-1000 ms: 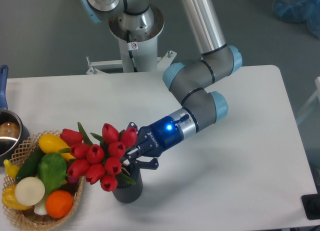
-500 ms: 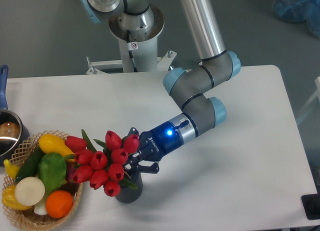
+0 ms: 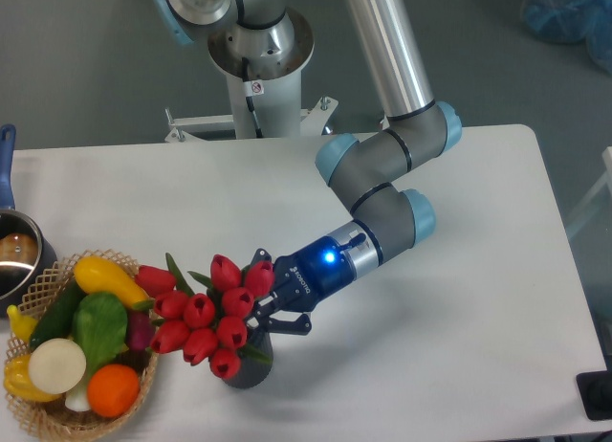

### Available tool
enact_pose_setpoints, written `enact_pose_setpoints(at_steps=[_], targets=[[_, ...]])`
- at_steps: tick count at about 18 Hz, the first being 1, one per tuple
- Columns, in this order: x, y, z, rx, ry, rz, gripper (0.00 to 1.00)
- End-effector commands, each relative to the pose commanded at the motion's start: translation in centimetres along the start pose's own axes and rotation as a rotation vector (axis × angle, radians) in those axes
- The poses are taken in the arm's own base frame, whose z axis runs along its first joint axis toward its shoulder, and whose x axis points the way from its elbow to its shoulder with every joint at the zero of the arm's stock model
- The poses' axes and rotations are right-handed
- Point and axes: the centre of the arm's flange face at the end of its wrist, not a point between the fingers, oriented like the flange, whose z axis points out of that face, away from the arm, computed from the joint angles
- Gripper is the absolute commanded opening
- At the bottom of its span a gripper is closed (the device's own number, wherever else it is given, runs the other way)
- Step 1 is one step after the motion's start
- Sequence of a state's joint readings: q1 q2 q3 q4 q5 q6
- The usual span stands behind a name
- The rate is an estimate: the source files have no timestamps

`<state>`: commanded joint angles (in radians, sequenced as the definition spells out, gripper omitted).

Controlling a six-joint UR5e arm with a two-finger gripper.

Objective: Insert the flowers into the vase
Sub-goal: 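Push the bouquet further down into the vase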

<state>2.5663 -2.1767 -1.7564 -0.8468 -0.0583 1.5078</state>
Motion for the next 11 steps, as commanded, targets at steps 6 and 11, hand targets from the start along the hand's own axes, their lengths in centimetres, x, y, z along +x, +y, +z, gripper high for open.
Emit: enact_pose_setpoints(at_steps=[6, 11], targets=[[0.17, 0.57, -0.03, -0.001, -0.001, 0.002, 0.1], [0.32, 0.56, -0.03, -0.001, -0.001, 0.003, 0.15]])
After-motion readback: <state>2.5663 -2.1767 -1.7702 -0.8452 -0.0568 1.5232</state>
